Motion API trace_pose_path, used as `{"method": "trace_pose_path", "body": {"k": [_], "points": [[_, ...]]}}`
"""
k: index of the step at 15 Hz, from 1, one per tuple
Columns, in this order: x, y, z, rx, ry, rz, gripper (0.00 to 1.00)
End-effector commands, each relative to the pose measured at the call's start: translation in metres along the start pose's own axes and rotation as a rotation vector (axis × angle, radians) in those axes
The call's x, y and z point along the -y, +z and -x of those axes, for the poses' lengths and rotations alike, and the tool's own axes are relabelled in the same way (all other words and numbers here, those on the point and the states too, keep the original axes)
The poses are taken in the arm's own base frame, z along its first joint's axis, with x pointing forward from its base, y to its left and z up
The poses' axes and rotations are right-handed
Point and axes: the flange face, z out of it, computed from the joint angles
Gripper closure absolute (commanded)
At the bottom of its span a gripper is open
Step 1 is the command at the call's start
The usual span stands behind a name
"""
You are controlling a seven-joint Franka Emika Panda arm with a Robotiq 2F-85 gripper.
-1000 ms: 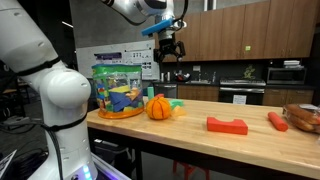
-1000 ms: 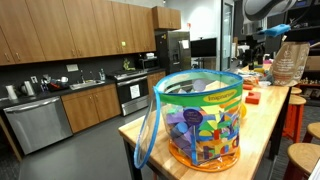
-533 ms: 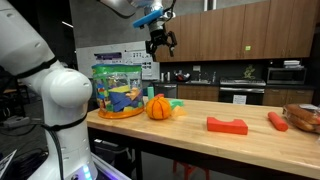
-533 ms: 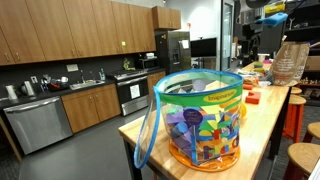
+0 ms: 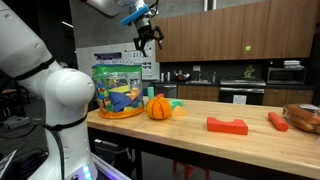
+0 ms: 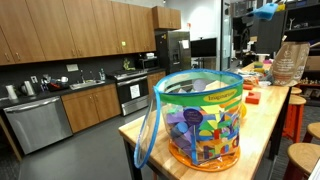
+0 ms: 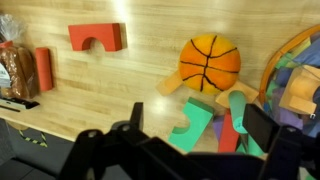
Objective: Take the purple arch out of the bag
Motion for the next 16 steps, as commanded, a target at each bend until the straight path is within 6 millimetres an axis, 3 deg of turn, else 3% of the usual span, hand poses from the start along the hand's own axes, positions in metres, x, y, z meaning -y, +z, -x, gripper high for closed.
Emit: {"method": "trace_pose_path", "body": {"k": [1,9,16], "points": [[0.029,-0.029,-0.007,-0.029,-0.026,0.064,0.00],[0.100,-0.066,-0.025,-0.128,-0.088,0.096,0.00],[0.179,-0.063,-0.046,-0.201,-0.215,0.022,0.00]]}}
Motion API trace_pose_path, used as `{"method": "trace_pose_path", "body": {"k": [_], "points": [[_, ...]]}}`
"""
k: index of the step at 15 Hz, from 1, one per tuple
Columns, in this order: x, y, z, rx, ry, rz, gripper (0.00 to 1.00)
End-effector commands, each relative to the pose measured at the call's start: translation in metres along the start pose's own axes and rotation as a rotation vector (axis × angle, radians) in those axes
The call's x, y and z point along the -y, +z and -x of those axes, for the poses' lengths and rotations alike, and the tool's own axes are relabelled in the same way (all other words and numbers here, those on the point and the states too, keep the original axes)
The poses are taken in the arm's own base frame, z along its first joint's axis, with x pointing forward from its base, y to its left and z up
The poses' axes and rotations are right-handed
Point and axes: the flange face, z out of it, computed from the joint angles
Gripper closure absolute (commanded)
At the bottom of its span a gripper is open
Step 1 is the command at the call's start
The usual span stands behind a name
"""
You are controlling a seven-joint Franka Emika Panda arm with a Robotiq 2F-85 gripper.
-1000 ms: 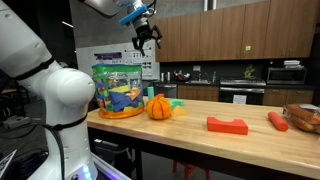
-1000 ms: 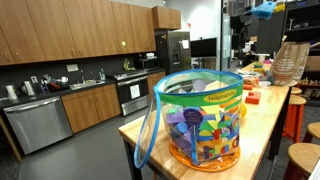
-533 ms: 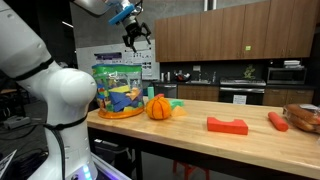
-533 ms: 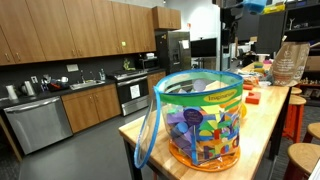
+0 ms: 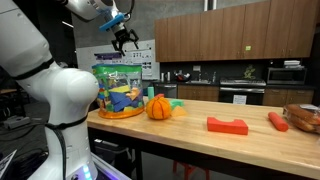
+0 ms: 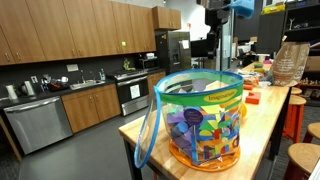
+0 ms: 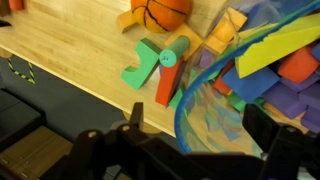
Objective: Take the purple arch out of the bag
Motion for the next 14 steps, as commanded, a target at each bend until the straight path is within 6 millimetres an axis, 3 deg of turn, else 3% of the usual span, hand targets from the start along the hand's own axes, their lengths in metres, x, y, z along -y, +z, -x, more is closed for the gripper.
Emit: {"method": "trace_pose_path", "body": {"k": [1,5,10,14], "points": [[0.029,0.004,-0.018,-0.021,-0.038,-0.030,0.00],[0.060,0.012,-0.021,0.049,-0.078,-0.060,0.00],[0.105,0.029,-0.022,0.131,-0.144,-0.225,0.00],[0.110,0.047,-0.035,0.102,-0.108,-0.244,0.00]]}}
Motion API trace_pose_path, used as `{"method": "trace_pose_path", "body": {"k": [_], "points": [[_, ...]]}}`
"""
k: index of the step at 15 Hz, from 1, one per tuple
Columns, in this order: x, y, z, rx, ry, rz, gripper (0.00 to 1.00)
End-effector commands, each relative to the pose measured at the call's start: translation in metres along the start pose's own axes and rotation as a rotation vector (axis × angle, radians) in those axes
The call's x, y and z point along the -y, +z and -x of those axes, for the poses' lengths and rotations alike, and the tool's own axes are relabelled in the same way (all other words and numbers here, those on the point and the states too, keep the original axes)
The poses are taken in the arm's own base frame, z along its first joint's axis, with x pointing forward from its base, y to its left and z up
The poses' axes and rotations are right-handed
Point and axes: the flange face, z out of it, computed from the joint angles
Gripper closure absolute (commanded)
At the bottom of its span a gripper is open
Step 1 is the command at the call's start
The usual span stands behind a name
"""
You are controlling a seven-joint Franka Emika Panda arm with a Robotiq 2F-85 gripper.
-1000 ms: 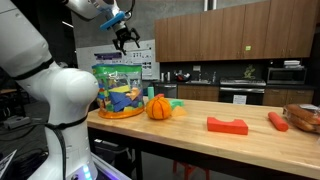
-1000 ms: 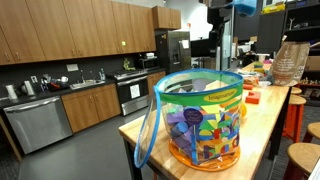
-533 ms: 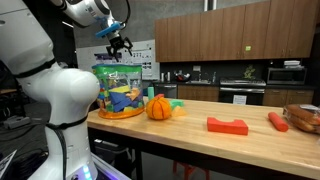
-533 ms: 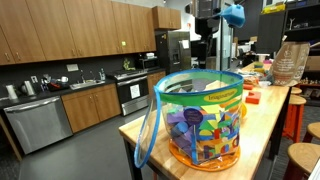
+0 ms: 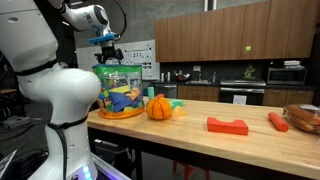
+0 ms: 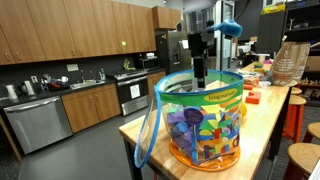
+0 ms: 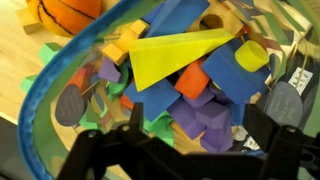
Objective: Take the purple arch out of the bag
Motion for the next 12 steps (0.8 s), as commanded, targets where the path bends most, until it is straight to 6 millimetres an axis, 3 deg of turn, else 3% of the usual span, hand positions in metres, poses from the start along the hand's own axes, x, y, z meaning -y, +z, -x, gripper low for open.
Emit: {"method": "trace_pose_path", "body": {"k": [1,6,8,12], "points": [[-0.009,0.012,-0.017,-0.052,0.060,-0.017,0.00],[-0.050,0.060,-0.038,-0.047,0.249,-0.043,0.00],[-0.071,0.084,-0.040,-0.008,0.319,-0.055,0.00],[-0.106,0.109,-0.035,0.054,0.436,-0.101,0.00]]}}
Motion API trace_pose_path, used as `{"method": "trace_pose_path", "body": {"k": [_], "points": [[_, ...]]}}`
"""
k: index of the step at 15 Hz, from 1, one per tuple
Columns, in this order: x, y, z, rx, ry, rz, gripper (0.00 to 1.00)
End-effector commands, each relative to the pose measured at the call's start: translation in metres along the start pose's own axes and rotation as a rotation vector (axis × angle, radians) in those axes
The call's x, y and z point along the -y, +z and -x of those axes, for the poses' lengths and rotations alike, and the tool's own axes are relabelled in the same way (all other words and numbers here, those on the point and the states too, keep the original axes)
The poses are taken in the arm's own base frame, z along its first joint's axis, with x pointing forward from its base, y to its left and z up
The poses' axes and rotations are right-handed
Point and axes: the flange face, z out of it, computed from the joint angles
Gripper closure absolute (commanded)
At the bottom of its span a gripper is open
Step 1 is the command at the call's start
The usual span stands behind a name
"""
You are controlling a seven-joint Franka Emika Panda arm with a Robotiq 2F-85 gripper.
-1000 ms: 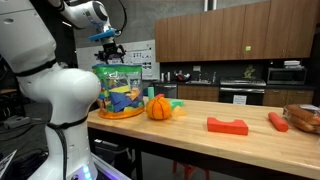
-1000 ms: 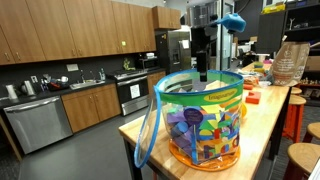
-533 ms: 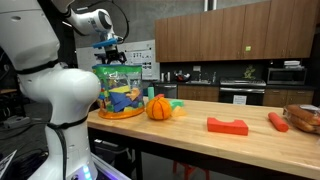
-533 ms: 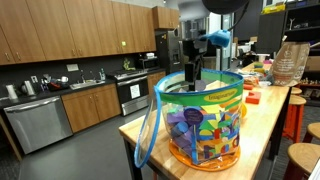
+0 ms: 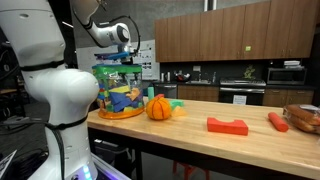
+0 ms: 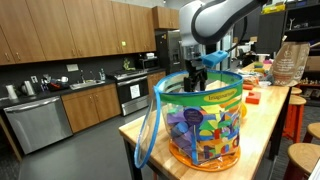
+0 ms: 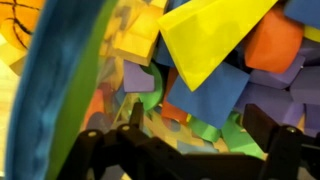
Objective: Take the purple arch out of the bag
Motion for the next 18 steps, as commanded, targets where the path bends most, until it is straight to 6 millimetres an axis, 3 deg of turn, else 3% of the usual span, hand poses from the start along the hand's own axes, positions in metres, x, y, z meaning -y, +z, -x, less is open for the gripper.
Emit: {"method": "trace_pose_path", "body": {"k": [1,5,10,13,18], "points": [[-0.028,0.011,-0.005,0.042,0.110,-0.032,0.00],[-0.047,0.014,0.009,0.113,0.160,-0.033,0.00],[-0.060,0.000,0.041,0.187,0.158,-0.024,0.00],[-0.058,-0.015,0.052,0.177,0.140,-0.047,0.00],[-0.040,-0.036,0.049,0.106,0.080,-0.088,0.00]]}}
